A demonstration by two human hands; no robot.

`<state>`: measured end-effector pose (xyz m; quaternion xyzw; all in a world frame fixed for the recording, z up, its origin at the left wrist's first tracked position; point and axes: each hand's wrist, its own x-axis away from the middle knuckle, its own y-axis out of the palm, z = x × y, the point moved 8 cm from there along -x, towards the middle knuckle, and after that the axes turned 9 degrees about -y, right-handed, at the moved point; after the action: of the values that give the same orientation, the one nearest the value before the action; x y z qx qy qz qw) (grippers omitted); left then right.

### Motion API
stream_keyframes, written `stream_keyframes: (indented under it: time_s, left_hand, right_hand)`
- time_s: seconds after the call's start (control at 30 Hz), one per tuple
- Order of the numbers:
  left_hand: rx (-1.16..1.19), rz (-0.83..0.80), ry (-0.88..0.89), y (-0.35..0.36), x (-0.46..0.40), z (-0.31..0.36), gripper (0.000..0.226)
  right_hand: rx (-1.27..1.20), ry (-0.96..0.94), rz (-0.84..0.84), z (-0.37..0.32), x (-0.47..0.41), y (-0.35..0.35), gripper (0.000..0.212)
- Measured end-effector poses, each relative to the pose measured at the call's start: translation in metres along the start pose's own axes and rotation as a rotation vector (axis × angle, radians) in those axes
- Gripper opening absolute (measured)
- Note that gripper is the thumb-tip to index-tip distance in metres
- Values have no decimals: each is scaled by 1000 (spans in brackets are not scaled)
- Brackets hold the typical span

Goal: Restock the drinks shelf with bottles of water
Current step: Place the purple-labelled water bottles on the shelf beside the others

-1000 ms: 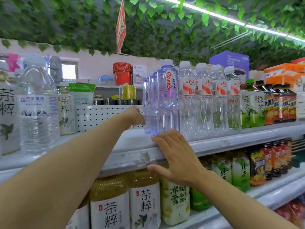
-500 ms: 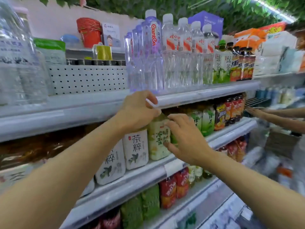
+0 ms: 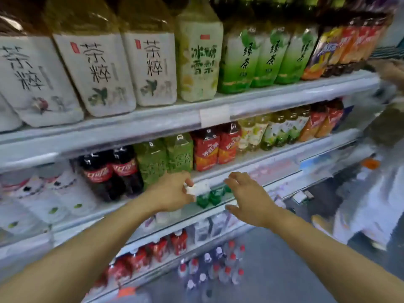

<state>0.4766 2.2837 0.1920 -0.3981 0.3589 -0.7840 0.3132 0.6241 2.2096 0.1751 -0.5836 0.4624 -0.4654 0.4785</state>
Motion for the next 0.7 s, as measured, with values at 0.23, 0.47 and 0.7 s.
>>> stream_keyframes:
  time_s: [0.23, 0.47, 0.7]
  left_hand:
    - [-26, -49, -249, 128, -14, -54, 33]
    - [-36, -114, -385, 251, -15, -111, 41]
    - [42, -164, -499, 344, -21, -176, 43]
  right_hand:
    - [-119, -15, -208, 24, 27, 122, 67]
    - [-251, 4, -336, 30, 45, 245, 64]
    - [-311, -25, -417, 6, 37, 358, 67]
